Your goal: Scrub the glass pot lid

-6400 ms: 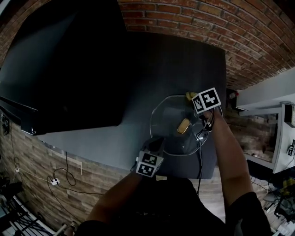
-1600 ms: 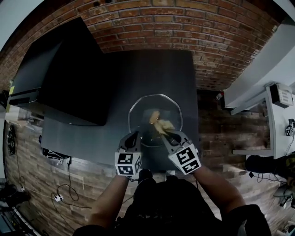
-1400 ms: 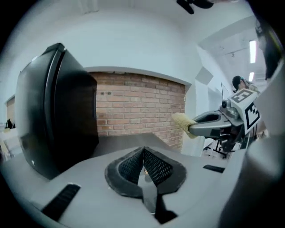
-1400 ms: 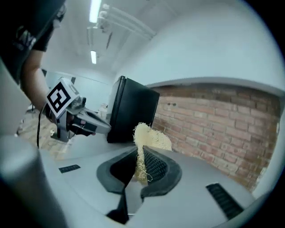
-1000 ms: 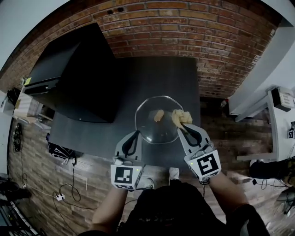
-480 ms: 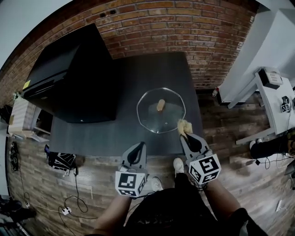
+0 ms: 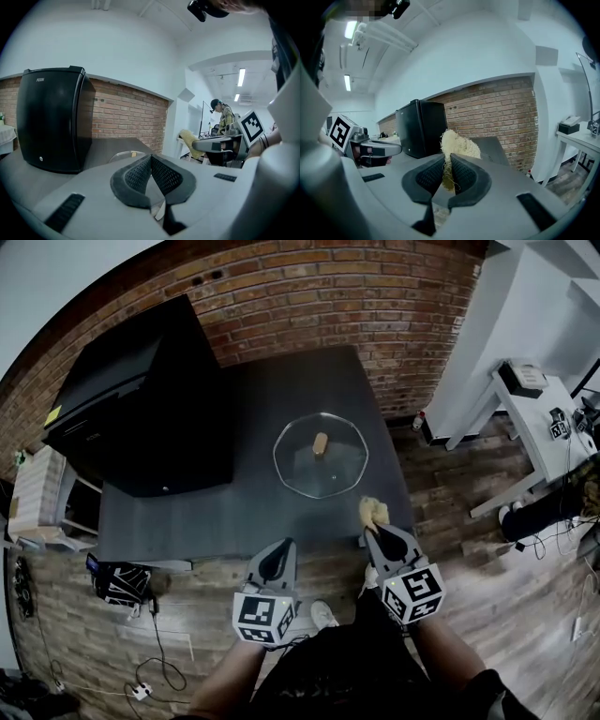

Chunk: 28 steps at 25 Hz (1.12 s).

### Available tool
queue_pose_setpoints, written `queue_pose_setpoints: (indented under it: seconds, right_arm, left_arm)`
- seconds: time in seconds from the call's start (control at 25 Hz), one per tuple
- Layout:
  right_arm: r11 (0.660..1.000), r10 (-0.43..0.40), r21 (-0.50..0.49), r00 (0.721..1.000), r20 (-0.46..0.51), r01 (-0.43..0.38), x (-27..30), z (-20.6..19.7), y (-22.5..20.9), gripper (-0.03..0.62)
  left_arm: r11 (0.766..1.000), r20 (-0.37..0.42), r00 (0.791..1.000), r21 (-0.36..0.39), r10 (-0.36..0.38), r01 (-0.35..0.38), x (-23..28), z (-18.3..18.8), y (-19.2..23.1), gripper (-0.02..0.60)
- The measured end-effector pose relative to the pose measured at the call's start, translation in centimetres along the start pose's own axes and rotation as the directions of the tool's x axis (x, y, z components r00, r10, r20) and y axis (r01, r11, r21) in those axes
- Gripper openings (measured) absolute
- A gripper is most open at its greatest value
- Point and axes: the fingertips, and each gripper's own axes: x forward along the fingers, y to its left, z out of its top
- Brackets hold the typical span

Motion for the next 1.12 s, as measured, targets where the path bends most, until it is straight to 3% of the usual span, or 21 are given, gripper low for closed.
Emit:
queue_pose_setpoints:
  seconds: [0.6, 1.12]
  right_arm:
    - [1.000, 0.007, -0.005, 1.000, -0.001, -0.007, -2.7, -0.5, 2.7, 0.043]
    - [1.000, 0.013, 0.001, 1.000, -0.012, -0.013, -2.0, -0.6, 2.2, 0.043]
  left_arm:
    - [1.000, 0.015, 1.000, 0.001, -0.011, 0.011, -2.4, -0.3, -1.4, 0.032]
    - [1.000, 0.005, 1.000, -0.007, -0.020, 0.020, -1.3, -0.6, -1.6, 0.032]
